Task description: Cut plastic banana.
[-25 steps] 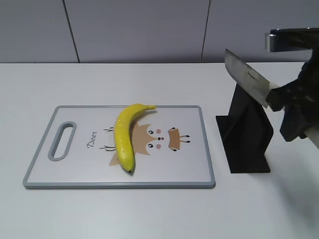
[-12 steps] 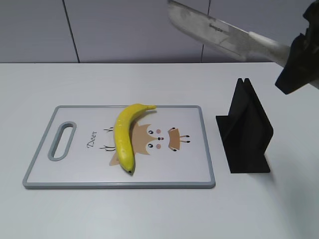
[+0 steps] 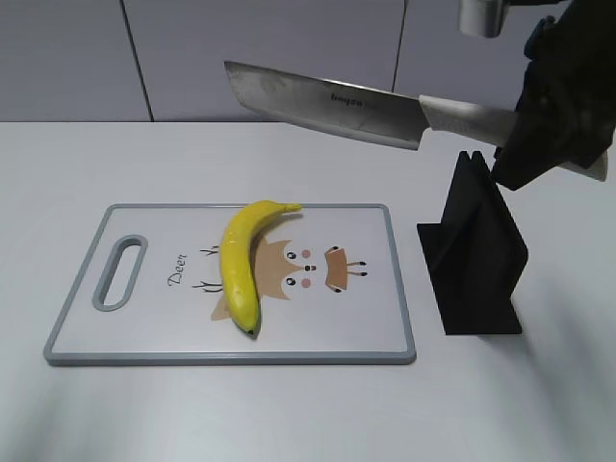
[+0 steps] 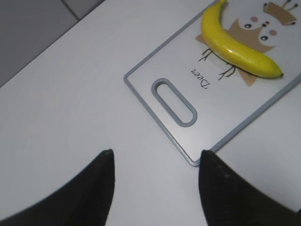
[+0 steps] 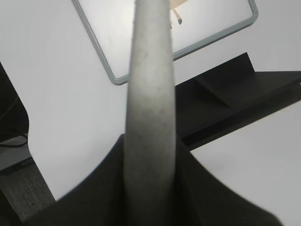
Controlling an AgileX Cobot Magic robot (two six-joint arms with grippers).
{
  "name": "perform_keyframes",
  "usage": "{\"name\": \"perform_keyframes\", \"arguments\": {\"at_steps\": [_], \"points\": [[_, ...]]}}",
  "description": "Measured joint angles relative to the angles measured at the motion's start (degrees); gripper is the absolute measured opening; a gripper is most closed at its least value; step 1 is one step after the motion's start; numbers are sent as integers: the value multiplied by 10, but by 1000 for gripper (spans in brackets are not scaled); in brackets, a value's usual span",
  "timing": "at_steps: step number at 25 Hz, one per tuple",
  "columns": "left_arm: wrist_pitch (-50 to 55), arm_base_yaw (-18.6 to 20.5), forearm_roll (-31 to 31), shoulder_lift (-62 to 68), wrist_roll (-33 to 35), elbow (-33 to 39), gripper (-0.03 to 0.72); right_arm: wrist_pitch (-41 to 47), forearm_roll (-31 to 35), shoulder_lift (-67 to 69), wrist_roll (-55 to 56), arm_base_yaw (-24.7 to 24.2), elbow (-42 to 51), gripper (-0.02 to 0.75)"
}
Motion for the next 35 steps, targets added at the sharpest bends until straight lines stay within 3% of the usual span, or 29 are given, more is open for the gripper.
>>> {"name": "perform_keyframes", "arguments": {"at_steps": [6, 13, 20, 25, 30, 35], "points": [[78, -28, -46, 179, 133, -127, 539, 1, 5, 53, -51, 13, -38, 179], [91, -106, -49, 322, 171, -244, 501, 0, 7, 131, -118, 56, -103, 179], [72, -188, -13, 397, 189, -262, 499, 0, 14, 165, -158, 77, -138, 179], [46, -205, -8, 425, 201, -262, 479, 0, 16, 166, -172, 77, -139, 179], [35, -205, -7, 450, 201, -262, 331, 0, 21, 167, -181, 77, -139, 179], [24, -205, -3, 457, 203, -262, 26, -26, 24, 168, -182, 77, -139, 179]]}}
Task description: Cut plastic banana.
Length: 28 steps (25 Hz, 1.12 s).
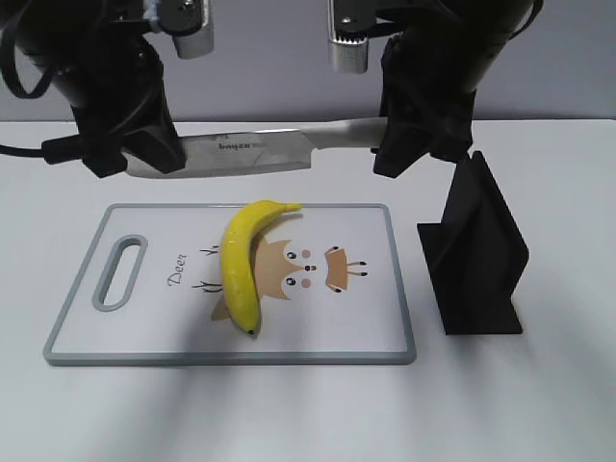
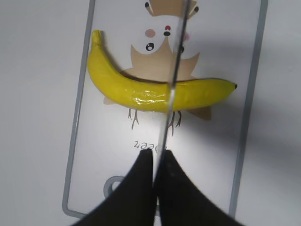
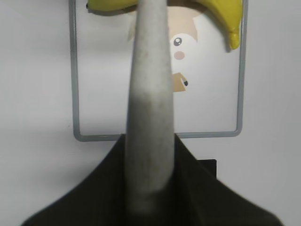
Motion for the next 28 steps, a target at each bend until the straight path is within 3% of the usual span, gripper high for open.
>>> {"name": "perform_keyframes", "arguments": {"at_steps": [6, 28], "points": [[1, 0, 15, 26, 8, 0, -10, -11, 1, 33, -7, 0, -2, 179], [-87, 3, 68, 182, 4, 1, -9, -102, -2, 181, -13, -3, -2, 179]]}}
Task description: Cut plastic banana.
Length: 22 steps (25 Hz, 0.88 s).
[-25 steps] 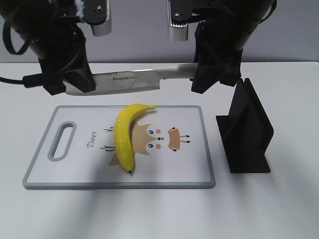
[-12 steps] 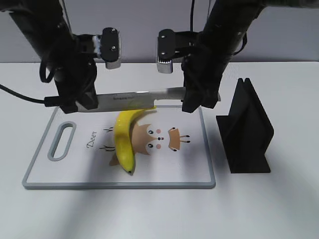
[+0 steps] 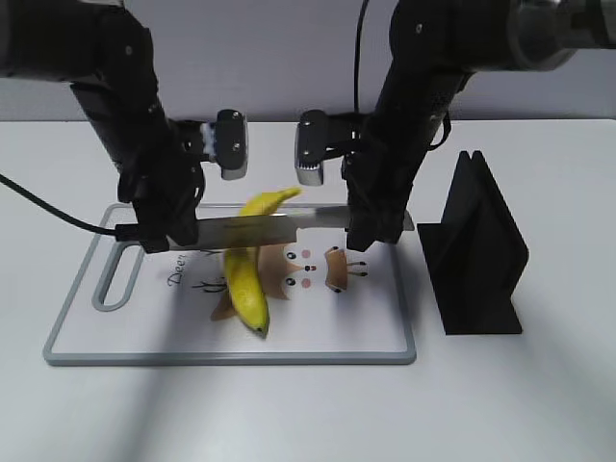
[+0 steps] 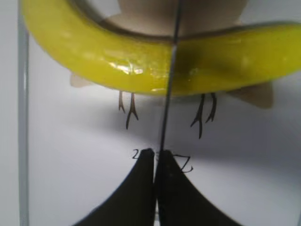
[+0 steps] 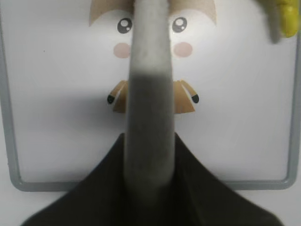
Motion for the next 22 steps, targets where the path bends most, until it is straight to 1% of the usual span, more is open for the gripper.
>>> {"name": "perform_keyframes", "arguments": {"at_steps": [17, 22], "points": [[7, 1, -21, 20, 3, -16, -9, 1, -17, 46, -2, -4, -6, 179], [5, 1, -21, 10, 2, -11, -9, 23, -18, 45, -1, -4, -29, 179]]}}
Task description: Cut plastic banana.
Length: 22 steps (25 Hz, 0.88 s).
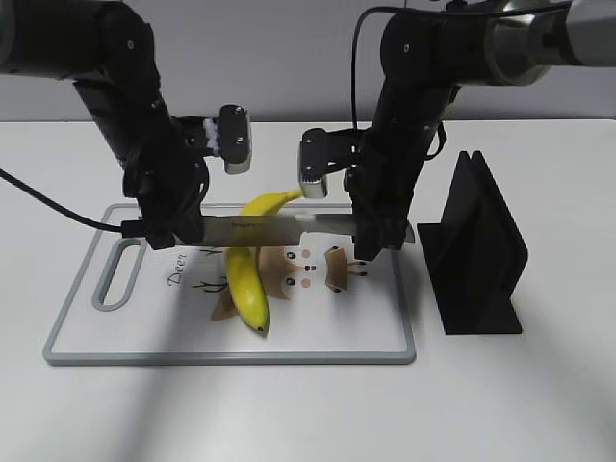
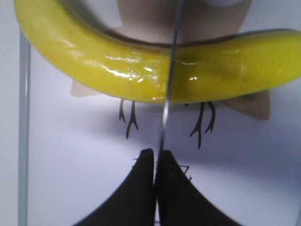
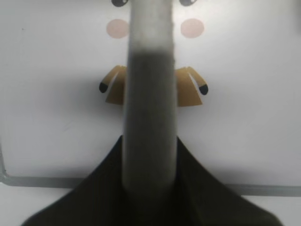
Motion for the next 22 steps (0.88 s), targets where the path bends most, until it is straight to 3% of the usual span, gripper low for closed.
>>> {"name": "perform_keyframes", "arguments": {"at_steps": [15, 18, 22], "points": [[10, -1, 6, -112, -2, 7, 16, 93, -7, -72, 16, 3, -65, 179], [9, -1, -19, -134, -11, 7, 149, 102, -3, -85, 39, 4, -65, 179], [9, -4, -44, -169, -54, 7, 496, 102, 0, -103, 61, 7, -64, 179]]}}
